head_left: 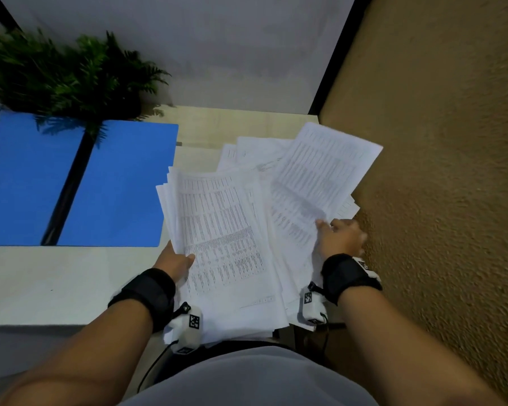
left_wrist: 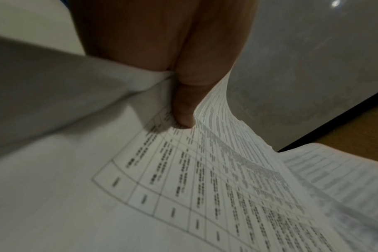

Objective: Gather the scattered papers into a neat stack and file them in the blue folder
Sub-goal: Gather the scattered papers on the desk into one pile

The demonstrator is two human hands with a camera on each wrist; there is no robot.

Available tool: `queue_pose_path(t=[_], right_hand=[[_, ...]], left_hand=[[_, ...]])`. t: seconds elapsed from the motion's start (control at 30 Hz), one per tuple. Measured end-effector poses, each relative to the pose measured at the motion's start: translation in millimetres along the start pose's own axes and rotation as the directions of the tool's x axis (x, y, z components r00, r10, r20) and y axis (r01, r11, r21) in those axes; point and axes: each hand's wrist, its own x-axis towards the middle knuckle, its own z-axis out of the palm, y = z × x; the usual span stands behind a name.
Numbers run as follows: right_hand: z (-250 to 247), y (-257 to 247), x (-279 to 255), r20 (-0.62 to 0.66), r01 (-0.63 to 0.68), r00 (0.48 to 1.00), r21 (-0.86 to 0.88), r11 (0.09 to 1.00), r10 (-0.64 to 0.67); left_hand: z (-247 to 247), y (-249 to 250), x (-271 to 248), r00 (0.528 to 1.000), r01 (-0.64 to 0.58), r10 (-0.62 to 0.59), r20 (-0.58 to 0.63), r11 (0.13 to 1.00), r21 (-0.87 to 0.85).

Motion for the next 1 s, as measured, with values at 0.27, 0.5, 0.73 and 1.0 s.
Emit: queue_pose_path(t=[0.27,0.5,0.73,1.0], right_hand=[[-79,-76,-6,-0.179,0.435,0.9,0.356,0.827,-0.397],[-54,-84,-33,0.049,0.41,0.872,0.471,0.781,-0.487],[27,10,-53,0.421,0.068,0.898,0.163,0.984,-0.131],[5,17,-21,0.569,0.309,0.813,-0.239,0.921,-0.125]], left_hand=[[0,2,-3,1.0,-0.009,0.01,0.028,0.999,-0.053],[7,7,-15,0.996,-0.031,0.051,0.074,0.97,-0.243],[2,15,-20,0.997,-0.011,0.031,0.068,0.96,-0.279],[1,8,-18,0.997,-0.016,0.044,0.071,0.937,-0.35]])
